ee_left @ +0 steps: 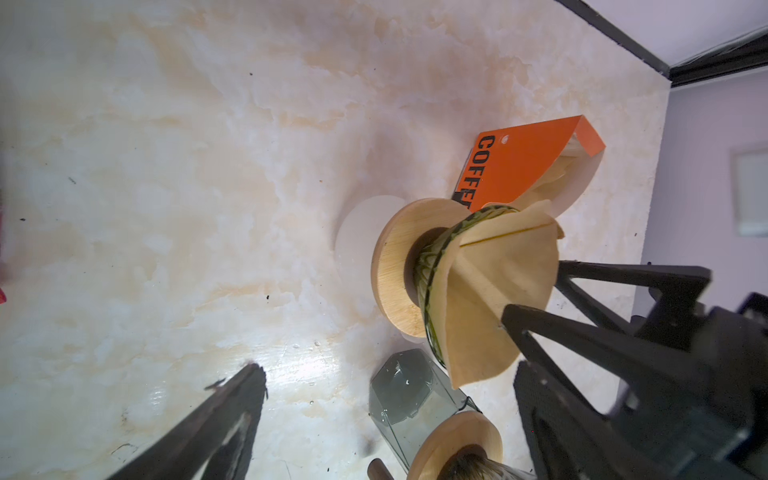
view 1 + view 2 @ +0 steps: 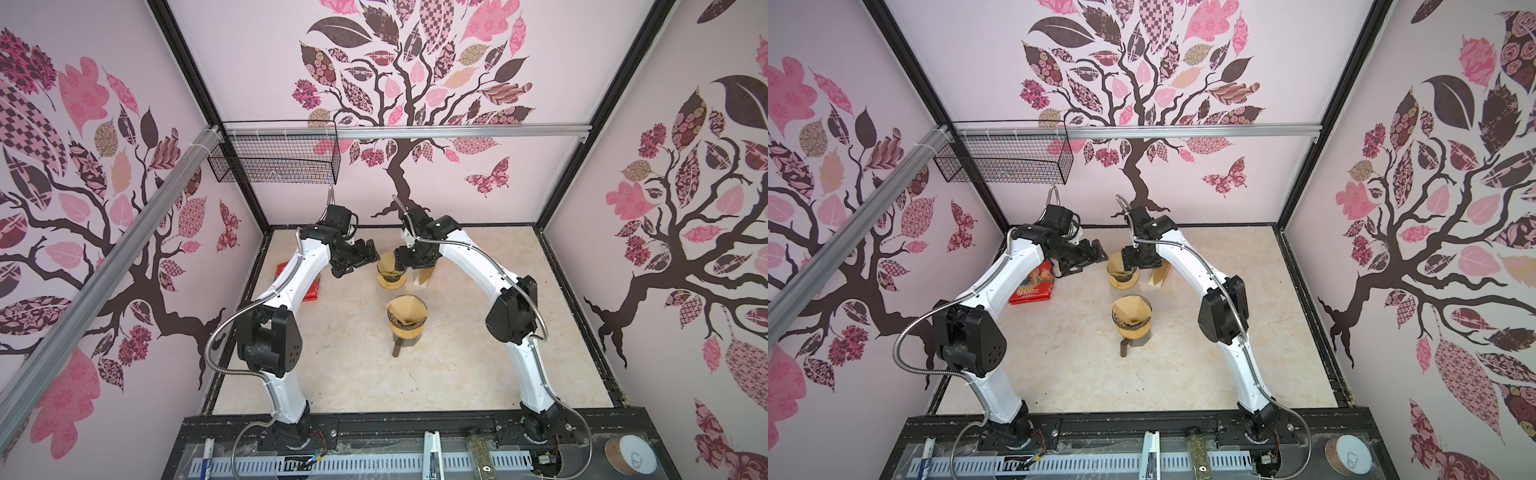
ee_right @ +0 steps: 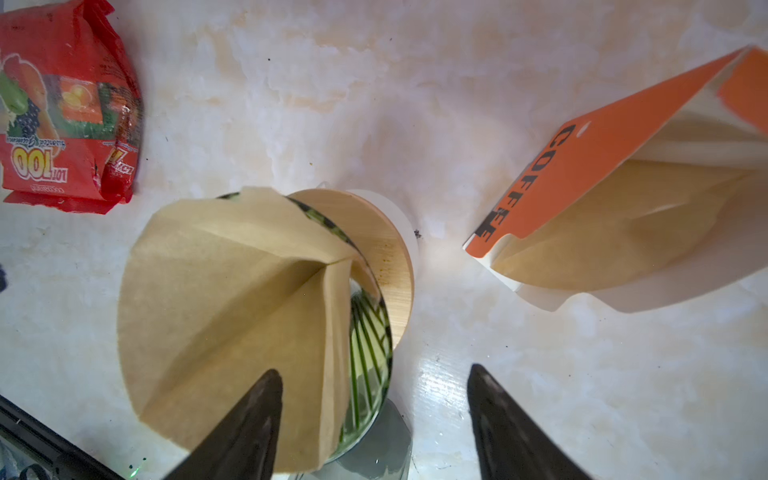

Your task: Place the coffee filter in the dripper

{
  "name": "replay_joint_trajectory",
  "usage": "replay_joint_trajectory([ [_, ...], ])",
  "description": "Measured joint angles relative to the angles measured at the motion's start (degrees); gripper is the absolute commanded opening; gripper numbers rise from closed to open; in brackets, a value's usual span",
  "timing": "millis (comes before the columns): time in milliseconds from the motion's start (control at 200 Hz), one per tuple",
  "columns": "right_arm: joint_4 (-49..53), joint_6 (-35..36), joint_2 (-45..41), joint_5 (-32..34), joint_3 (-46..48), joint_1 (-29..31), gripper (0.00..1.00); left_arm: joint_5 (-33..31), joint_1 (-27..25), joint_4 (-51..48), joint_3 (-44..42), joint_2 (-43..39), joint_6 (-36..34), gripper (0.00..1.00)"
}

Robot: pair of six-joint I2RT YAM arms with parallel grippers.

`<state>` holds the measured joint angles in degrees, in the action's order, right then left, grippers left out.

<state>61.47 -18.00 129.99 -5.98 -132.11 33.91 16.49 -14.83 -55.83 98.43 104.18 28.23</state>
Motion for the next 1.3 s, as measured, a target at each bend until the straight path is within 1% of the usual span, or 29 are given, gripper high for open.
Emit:
replay_joint_trajectory([
  [360,0.0,0.0,0.0,1.3,0.0,-1.4,0.73,-1.3,-0.1,-2.4,0.2,3.3,-0.7,0.96],
  [690,0.0,0.0,0.0,2.8,0.0,-1.4,0.73,-1.9,-0.3,-3.2,2.0,6.6,-1.3,0.95],
  [1045,-0.2,0.0,0.0,3.0,0.2,-1.5,0.73,-2.4,-0.5,-3.4,2.3,6.7,-1.3,0.95],
  [1300,-0.3,0.0,0.0,3.1,0.7,-1.5,0.73,-0.8,-0.5,-3.4,2.4,6.6,-1.0,0.96],
])
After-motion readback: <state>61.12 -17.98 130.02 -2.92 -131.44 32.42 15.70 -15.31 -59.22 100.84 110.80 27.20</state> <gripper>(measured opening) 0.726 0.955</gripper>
